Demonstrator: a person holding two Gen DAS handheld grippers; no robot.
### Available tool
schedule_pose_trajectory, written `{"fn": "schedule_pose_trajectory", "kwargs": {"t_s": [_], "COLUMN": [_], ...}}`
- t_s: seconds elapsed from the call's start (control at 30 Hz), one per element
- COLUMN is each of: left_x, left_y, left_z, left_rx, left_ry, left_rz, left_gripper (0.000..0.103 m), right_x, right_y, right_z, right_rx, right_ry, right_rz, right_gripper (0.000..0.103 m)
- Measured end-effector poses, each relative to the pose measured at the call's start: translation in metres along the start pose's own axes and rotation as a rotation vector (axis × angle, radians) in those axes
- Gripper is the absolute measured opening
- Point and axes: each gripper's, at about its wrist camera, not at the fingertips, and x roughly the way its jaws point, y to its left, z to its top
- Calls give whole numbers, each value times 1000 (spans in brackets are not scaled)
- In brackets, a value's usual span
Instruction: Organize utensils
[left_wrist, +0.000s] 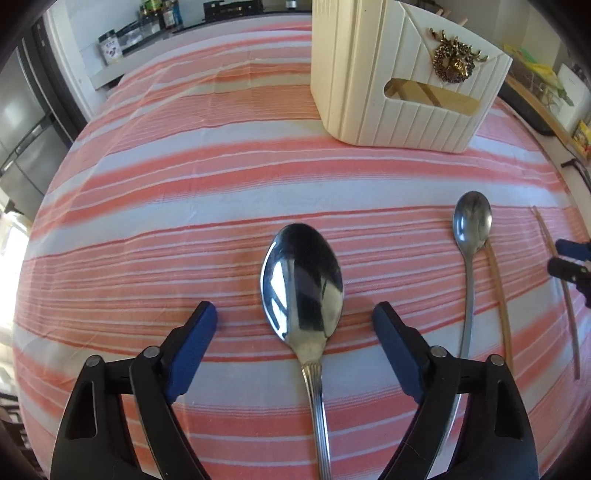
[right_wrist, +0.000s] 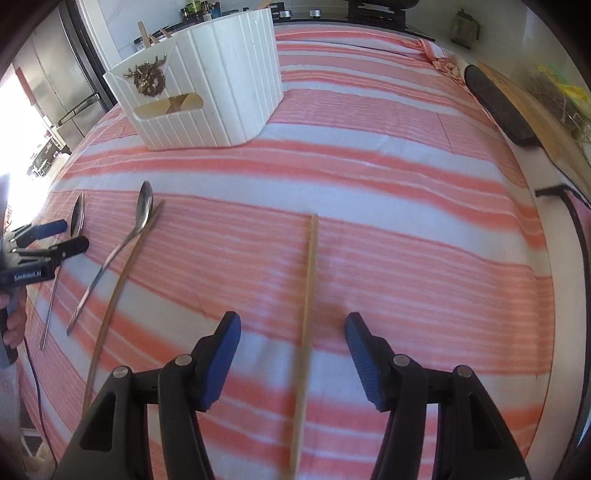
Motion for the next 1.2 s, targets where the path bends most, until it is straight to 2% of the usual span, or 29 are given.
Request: {"fn": "schedule_pose_trajectory", "kwargs": {"t_s": [0.03,0.07,0.1,0.17,0.23,0.47,0.63,0.87,1.2], "left_x": [-2,-4,-6,-7,-16,-95,-150,-175,-197], "left_y": [0,0,0,1,5,11,16,24,31], "left_z": [-1,-1,1,2,0,-17,-41,-44,-21], "left_rx": [6,14,18,20,22,16,-3,-24,-26], "left_ry": [-12,-24,-28,-25,-52,-239,-345,-403,-451], "left_rz": [-7,-9,-13,-33,-50,-129,-188,-212,-209], "left_gripper": [68,49,42,42,42,42,42,42,42], "right_x": [5,8,9,7,-7,-115,-175,-206,-229], "right_y": [1,2,1,-4,-6,6,17,25,29], "right_z": [8,15,21,27,26,-8,-39,-49,-14], "right_rx": [1,7,21,67,87,82,62,49,41], "right_ry": [-9,-19,-17,-19,-60,-300,-418,-516,-621], "right_rz": [-25,-64,-81,-43,-23,109,119,106,96], "right_gripper": [45,17,5,6,6,6,6,6,6]}}
